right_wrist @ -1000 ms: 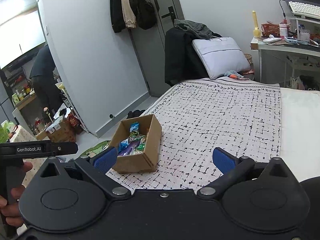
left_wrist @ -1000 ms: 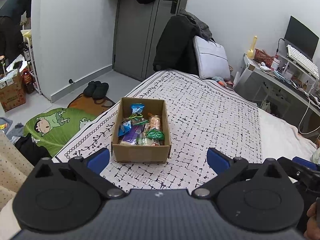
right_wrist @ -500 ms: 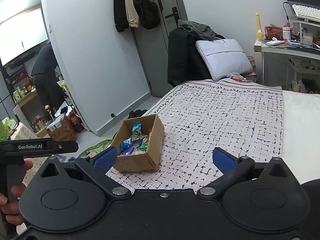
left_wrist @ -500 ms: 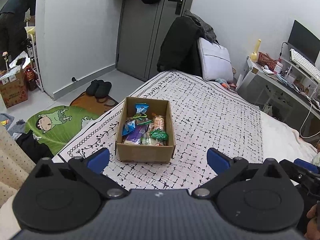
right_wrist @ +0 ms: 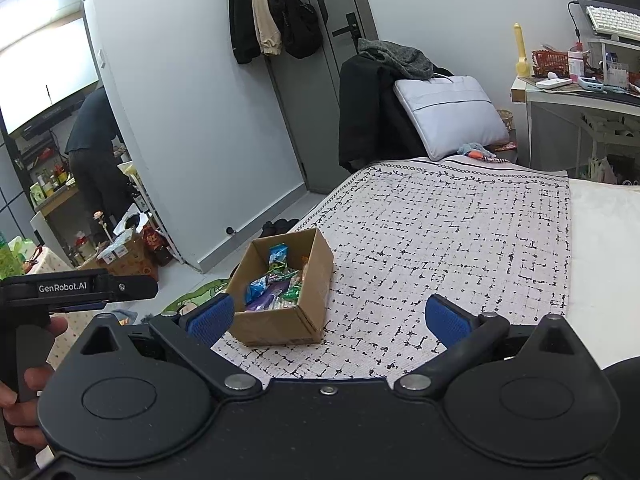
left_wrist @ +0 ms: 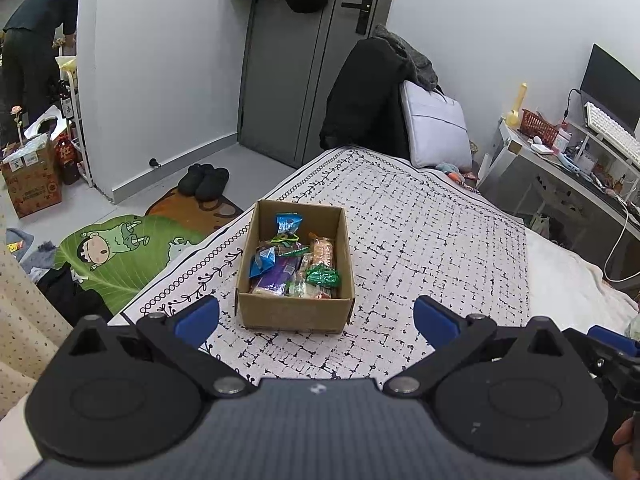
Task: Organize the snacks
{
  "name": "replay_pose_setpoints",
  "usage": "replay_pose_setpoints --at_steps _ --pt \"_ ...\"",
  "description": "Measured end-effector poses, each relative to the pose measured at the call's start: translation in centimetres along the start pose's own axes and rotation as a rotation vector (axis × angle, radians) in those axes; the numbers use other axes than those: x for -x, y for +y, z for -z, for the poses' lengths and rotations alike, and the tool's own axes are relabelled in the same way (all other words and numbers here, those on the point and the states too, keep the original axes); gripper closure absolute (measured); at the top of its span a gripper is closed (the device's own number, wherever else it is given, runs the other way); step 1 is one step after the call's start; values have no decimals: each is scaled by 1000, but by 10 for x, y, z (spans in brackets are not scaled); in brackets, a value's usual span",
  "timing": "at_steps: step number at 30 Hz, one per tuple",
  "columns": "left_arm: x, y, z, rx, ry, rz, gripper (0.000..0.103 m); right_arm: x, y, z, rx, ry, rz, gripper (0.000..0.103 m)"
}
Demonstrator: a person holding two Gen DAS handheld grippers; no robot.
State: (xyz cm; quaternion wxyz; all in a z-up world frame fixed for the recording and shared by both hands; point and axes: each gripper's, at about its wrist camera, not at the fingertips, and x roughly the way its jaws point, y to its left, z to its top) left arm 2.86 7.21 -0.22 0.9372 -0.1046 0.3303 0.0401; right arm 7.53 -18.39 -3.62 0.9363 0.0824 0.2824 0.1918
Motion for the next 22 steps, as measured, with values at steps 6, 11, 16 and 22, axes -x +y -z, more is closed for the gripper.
replay_pose_setpoints --at_steps 6,11,16,22 --pt "1 2 0 -4 1 1 0 2 3 -2 5 -5 -2 0" --pt "3 1 0 -13 2 9 0 3 5 -2 6 -7 -2 0" --pt "4 1 -2 -12 3 5 0 3 6 -4 5 -8 -1 0" --pt "5 2 -3 -11 1 3 0 4 7 -5 7 -9 -3 0"
